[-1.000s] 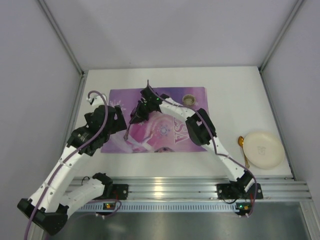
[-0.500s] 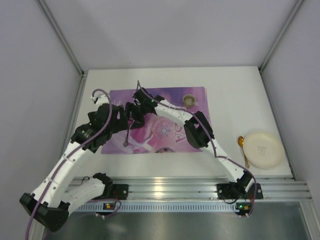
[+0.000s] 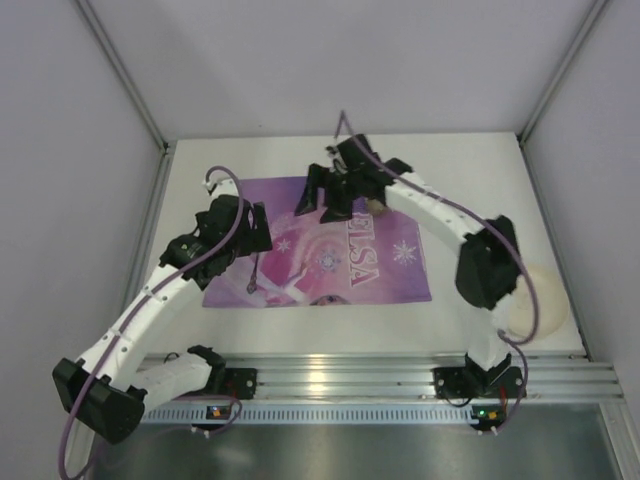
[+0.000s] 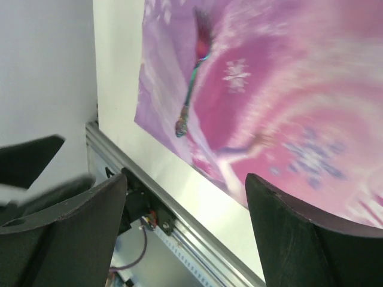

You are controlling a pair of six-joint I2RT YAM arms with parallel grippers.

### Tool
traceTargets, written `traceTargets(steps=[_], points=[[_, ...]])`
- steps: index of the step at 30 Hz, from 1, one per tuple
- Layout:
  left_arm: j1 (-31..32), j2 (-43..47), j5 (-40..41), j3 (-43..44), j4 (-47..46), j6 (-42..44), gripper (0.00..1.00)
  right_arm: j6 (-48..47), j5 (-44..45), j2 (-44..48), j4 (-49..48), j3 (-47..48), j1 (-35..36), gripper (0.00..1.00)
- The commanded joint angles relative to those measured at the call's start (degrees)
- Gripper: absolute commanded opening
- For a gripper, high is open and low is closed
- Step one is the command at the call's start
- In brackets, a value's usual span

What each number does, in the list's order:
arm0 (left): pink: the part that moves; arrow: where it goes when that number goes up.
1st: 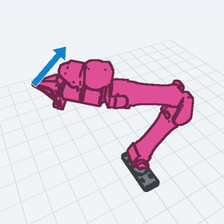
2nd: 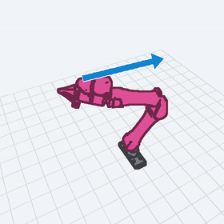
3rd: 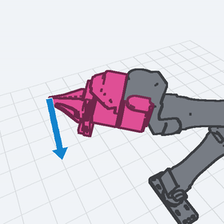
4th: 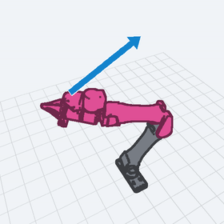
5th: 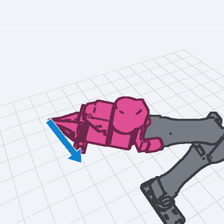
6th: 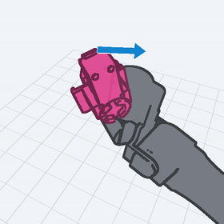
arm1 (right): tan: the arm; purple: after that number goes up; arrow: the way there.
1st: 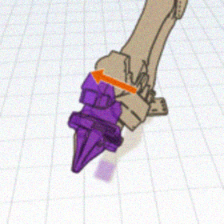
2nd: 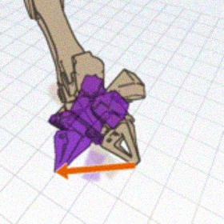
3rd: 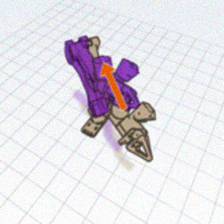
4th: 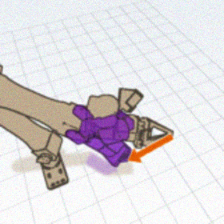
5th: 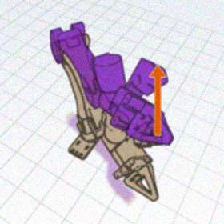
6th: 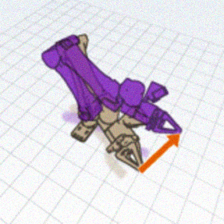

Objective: Set the dinner table for one person

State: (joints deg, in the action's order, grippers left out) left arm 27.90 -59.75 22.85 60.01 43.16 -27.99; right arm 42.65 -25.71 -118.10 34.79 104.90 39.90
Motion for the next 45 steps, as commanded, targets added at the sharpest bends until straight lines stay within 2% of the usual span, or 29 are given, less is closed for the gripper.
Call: traceTargets(steps=[1,5,6,8,9,11,18,25,32,39,42,43,44,45], points=[[0.05,-1.33,-2.72,1.78,-5.27,1.44,0.97,-7.74,7.77,19.69,4.39,-10.46,-9.29,0.8],[0.14,-3.18,-5.88,0.99,-8.78,1.36,0.97,-11.36,19.45,31.69,16.17,-21.56,-22.12,0.78],[0.14,-3.97,-7.8,0.55,-9.66,1.36,0.96,-11.8,22.52,33.62,18.71,-26.11,-27.98,0.78],[0.14,-5.02,-10.62,0.11,-11.33,1.88,0.96,-12.94,23.6,38.46,20.66,-29.91,-34.5,0.77],[0.14,-6.51,-15.07,-0.07,-13.6,2.23,0.96,-13.38,24.39,40.3,22.41,-32.45,-40.54,0.76],[0.4,-8.53,-18.44,0.37,-14.76,2.76,0.96,-14.53,27.02,41.11,25.05,-33.71,-48.03,0.74],[2.24,-16.36,-23.28,4.49,-16.88,4.34,0.95,-18.31,31.6,38.22,26.03,-35.73,-59.13,0.66],[2.6,-17.86,-25.14,6.0,-15.82,5.84,0.94,-20.59,32.57,31.89,23.93,-36.43,-65.47,0.63],[2.51,-17.07,-24.44,4.24,-15.82,5.14,0.94,-19.63,26.6,25.39,17.52,-36.88,-65.65,0.61],[2.51,-16.89,-23.38,3.45,-15.82,4.35,0.94,-19.45,30.01,18.45,16.54,-34.07,-64.16,0.58],[2.6,-16.89,-23.38,3.45,-15.91,4.35,0.94,-19.01,31.86,16.42,16.11,-34.06,-62.76,0.5],[2.6,-16.98,-23.38,3.45,-16.0,4.35,0.94,-18.92,32.39,15.98,16.02,-33.98,-62.32,0.4],[2.51,-17.07,-23.38,3.45,-16.0,4.43,0.94,-18.84,33.09,15.54,16.02,-33.8,-61.44,0.36],[2.51,-17.16,-23.29,3.62,-16.09,4.43,0.95,-18.75,34.05,14.67,15.93,-33.54,-61.0,0.26]])
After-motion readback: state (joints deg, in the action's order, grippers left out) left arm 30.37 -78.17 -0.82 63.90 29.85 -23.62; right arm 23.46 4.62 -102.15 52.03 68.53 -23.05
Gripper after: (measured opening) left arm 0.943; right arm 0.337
